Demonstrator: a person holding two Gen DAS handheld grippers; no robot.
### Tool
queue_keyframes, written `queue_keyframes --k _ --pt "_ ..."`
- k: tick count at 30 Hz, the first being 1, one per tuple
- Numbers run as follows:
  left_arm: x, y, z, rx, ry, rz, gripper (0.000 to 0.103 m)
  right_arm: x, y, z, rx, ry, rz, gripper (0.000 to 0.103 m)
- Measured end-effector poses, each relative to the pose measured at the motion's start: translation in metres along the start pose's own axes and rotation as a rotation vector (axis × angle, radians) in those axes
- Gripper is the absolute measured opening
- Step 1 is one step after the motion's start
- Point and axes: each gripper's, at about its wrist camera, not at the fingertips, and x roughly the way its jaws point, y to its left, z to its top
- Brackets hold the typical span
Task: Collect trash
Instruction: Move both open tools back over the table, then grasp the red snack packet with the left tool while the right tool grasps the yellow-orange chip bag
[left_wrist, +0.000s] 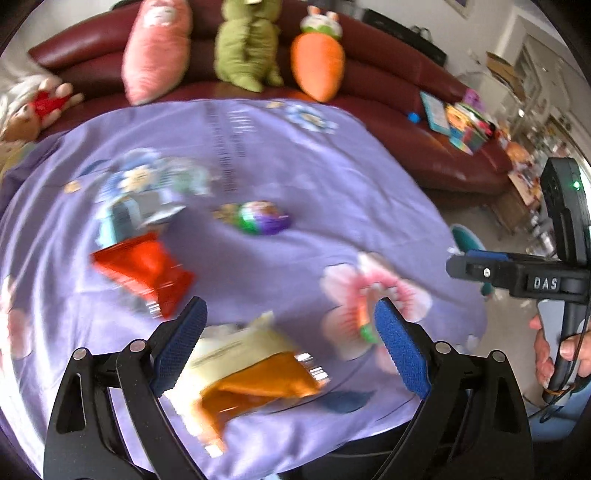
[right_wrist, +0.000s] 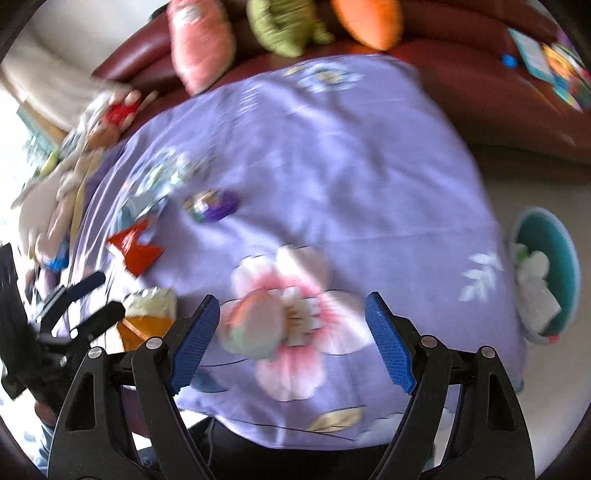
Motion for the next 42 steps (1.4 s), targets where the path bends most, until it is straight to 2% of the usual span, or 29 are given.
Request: queue_keyframes --k 5,14,20,23,27,28,29,30,35,42 --pt "-0.007 0.045 -0.012 -0.074 -0.001 0.051 0.093 0.026 0.045 -0.004 -0.097 0.077 0.047 0.077" --pt "-0.004 0.101 -0.032 -0.209 0.015 0.086 0.093 0.080 0.118 -0.023 -0.300 0.237 0.115 0.077" --pt "-0.003 0.129 -0.042 -0.275 0.033 0.115 0.093 0.101 0.141 -0.029 -0.382 0.259 0.134 0.077" --pt "-0.003 0.142 -0.045 -0.311 0.039 0.125 0.093 0.114 0.144 -0.029 -0.382 0.271 0.140 0.077" --pt "0.000 0.153 -0.044 -0.347 0.044 0.123 0.093 0.130 0.143 -0.033 -0.366 0.279 0.190 0.076" --pt "0.001 0.154 -0.043 -0.350 0.044 0.125 0.093 0.132 0.143 -0.033 -0.365 0.277 0.203 0.054" --pt "0.002 0.153 -0.040 -0.349 0.044 0.127 0.093 0.134 0.143 -0.035 -0.362 0.283 0.224 0.027" --pt "0.003 0.153 -0.039 -0.347 0.044 0.128 0.093 0.137 0.142 -0.036 -0.350 0.303 0.242 0.027" --pt "0.015 0.144 -0.023 -0.330 0.042 0.113 0.093 0.130 0.131 -0.033 -0.319 0.273 0.257 0.022" --pt "0.040 0.120 0.002 -0.319 0.059 0.051 0.093 0.099 0.090 -0.024 -0.267 0.238 0.201 0.021"
